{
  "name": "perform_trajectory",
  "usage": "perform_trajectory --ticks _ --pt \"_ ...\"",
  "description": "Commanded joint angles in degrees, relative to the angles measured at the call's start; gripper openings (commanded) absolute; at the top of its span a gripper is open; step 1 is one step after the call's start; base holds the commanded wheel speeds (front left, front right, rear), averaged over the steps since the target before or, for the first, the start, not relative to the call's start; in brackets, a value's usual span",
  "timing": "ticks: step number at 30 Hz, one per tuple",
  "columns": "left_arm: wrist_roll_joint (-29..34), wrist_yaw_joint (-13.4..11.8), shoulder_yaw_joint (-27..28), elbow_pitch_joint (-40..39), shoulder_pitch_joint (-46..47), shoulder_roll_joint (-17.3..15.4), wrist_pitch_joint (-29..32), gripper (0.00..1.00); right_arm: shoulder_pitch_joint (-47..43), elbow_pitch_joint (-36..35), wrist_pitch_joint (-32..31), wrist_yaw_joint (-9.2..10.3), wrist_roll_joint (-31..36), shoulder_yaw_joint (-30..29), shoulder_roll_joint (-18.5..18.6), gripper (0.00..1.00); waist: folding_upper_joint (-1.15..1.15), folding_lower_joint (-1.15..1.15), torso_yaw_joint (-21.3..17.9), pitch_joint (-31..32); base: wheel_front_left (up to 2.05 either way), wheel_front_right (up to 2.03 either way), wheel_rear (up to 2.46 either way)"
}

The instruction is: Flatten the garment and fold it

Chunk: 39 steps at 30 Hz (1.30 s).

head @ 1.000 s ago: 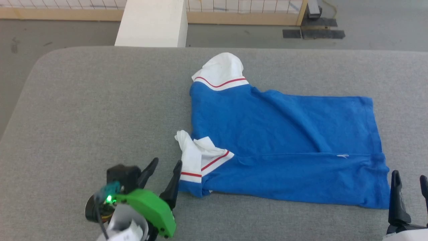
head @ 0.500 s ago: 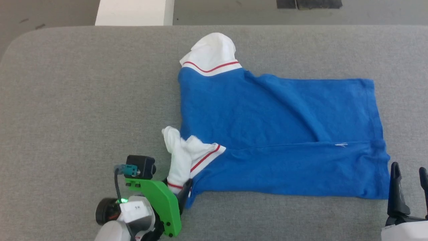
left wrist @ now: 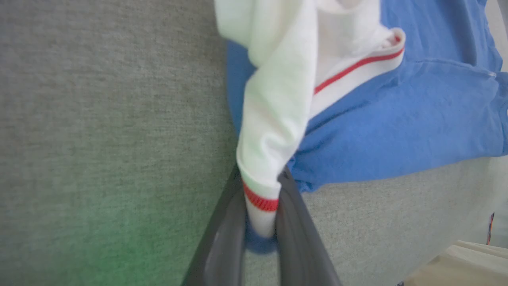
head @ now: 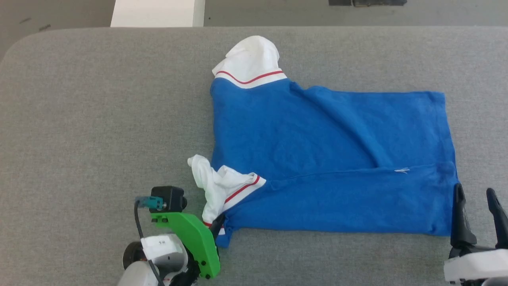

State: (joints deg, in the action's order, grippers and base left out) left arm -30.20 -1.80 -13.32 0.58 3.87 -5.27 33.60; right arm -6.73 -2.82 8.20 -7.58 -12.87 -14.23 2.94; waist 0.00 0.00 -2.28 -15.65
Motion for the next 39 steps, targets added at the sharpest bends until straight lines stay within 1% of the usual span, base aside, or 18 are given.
perform_trajectory --ticks 1,5,7,9,12,15,18,23,25,28,29,30,31,39 --pt "-0.1 0.3 -0.1 1.6 -0.3 0.3 -0.8 0.00 1.4 -0.5 -0.6 0.09 1.2 0.2 -0.1 1.00 0.00 0.00 0.0 0.6 0.00 0.00 0.00" --pt "0.1 0.9 0.2 1.5 -0.7 0.2 -3.9 0.00 2.7 -2.0 -4.4 0.09 1.5 -0.6 0.5 1.00 0.00 0.00 0.3 1.6 0.00 0.00 0.00" --pt "0.1 1.0 0.2 1.5 -1.0 0.3 -4.6 0.00 3.0 -2.0 -8.8 0.09 0.7 -1.2 1.3 1.00 0.00 0.00 0.4 1.9 0.00 0.00 0.00" --pt "0.3 1.0 -0.1 1.3 -1.1 0.3 -5.1 0.00 3.2 -1.9 -14.7 0.09 -0.6 -3.1 1.2 1.00 0.00 0.00 0.6 1.9 0.00 0.00 0.00" --pt "0.4 1.2 -0.6 1.1 -1.1 0.4 -5.4 0.00 2.9 -2.1 -25.1 0.09 -0.7 -5.4 1.5 1.00 0.00 0.00 1.1 1.6 0.00 0.00 0.00" --pt "0.3 1.3 -1.2 1.0 -0.4 0.6 -5.7 0.00 2.9 -3.7 -32.3 0.09 -0.1 -6.8 1.4 1.00 0.00 0.00 1.8 0.8 0.00 0.00 0.00" --pt "0.2 1.3 -1.3 1.1 0.1 0.6 -6.0 0.00 2.9 -3.5 -35.3 0.09 -0.6 -6.9 1.1 1.00 0.00 0.00 2.1 0.2 0.00 0.00 0.00" --pt "0.2 1.2 -1.3 1.4 1.1 0.6 -6.2 0.00 2.3 -1.2 -41.0 0.09 -0.4 -7.2 0.4 1.00 0.00 0.00 2.6 -0.5 0.00 0.00 0.00" --pt "0.2 1.0 -1.3 1.4 1.4 0.5 -6.2 0.00 2.4 -0.6 -42.1 0.09 -0.4 -6.9 0.2 1.00 0.00 0.00 2.6 -0.7 0.00 0.00 0.00" --pt "0.1 0.7 -1.0 1.3 1.6 0.5 -6.4 0.00 3.0 0.2 -42.2 0.09 -0.8 -6.8 0.1 1.00 0.00 0.00 2.6 -0.8 0.00 0.00 0.00" --pt "0.0 0.6 -0.9 1.2 1.7 0.6 -6.5 0.00 3.3 0.4 -42.2 0.09 -1.0 -6.6 0.0 0.61 0.00 0.00 2.6 -0.9 0.00 0.00 0.00" --pt "-0.1 0.5 -0.8 1.1 1.7 0.6 -6.5 0.00 3.6 0.6 -41.9 0.09 -1.3 -6.6 0.0 0.48 0.00 0.00 2.5 -0.9 0.00 0.00 0.00" --pt "-0.2 0.5 -0.7 1.1 1.8 0.5 -6.6 0.00 4.0 0.8 -41.6 0.09 -1.3 -6.5 0.0 0.00 0.00 0.00 2.5 -0.9 0.00 0.00 0.00" --pt "-2.4 0.0 1.9 0.6 0.9 0.3 -8.1 0.00 5.7 0.3 -40.0 0.09 -2.1 -5.7 0.0 0.00 0.00 0.00 1.3 -0.1 0.00 0.00 0.00"
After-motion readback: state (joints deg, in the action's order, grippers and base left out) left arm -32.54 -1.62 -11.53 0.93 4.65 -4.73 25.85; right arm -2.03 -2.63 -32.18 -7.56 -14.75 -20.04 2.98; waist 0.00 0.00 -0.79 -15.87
